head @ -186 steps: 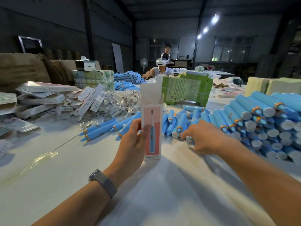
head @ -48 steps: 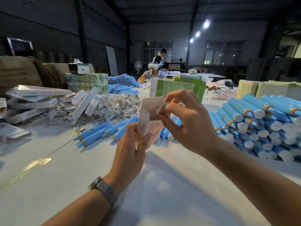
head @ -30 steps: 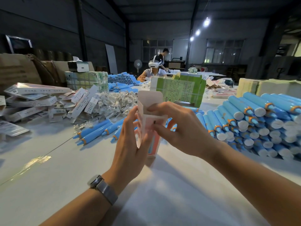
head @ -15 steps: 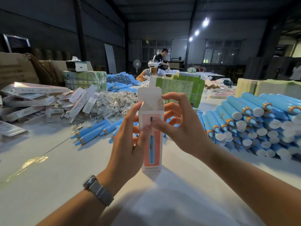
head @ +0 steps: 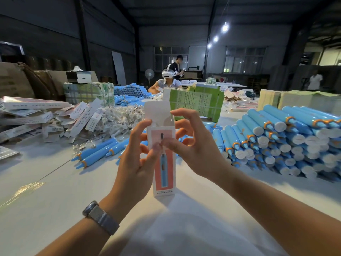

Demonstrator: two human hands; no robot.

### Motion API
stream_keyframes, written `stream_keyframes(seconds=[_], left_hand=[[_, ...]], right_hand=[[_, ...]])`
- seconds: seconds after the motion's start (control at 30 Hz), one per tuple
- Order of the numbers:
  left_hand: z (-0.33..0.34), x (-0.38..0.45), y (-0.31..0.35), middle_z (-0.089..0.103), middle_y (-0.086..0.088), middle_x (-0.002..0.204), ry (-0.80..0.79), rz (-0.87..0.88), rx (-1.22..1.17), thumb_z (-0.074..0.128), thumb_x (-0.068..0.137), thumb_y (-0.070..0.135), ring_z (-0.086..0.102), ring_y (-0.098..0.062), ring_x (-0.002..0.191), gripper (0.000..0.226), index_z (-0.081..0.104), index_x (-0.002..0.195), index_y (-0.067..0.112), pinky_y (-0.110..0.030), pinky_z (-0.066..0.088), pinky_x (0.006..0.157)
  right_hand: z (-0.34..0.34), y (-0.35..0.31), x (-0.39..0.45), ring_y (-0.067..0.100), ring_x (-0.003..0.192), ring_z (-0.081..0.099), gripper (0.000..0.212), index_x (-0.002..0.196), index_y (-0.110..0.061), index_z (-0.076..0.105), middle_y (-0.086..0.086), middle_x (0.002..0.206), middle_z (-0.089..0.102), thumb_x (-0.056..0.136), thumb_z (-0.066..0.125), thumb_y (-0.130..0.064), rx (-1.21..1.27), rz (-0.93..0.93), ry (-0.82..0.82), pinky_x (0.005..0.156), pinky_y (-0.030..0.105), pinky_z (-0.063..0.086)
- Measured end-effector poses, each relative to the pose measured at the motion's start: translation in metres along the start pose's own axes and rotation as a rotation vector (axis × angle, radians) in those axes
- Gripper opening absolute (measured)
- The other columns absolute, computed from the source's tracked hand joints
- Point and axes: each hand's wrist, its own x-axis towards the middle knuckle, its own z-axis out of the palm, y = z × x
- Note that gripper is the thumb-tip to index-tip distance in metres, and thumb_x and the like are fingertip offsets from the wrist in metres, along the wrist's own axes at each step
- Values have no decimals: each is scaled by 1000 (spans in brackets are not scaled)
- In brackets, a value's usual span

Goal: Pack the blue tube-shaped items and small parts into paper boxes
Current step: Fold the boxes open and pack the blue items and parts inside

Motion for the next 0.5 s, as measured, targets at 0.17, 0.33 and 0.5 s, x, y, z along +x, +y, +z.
stream_keyframes(seconds=[0.17, 0.33, 0.5], left_hand=[[1, 0, 0, 62, 17, 114, 14, 11, -2, 50, 96, 42, 64, -26, 100, 39, 37, 128, 60, -57, 56, 79], [1, 0, 2, 62, 17, 111, 15, 13, -33, 49, 92, 46, 64, -30, 98, 38, 38, 126, 61, -60, 54, 79], [3, 0, 3, 62, 11, 115, 6, 3, -89, 49, 92, 44, 62, -37, 98, 38, 39, 126, 59, -64, 53, 78]], right_hand=[[-2, -1, 1, 6, 74, 59, 31, 107, -45, 55, -28, 92, 60, 86, 71, -27, -71, -23, -32, 62, 14, 45], [-5, -5, 2, 11, 87, 60, 27, 98, -41, 52, -14, 101, 64, 88, 70, -23, -108, -75, -44, 66, 19, 47], [-7, -7, 5, 10, 115, 58, 27, 99, -27, 60, -5, 138, 53, 82, 78, -15, -39, -98, -25, 76, 28, 54]])
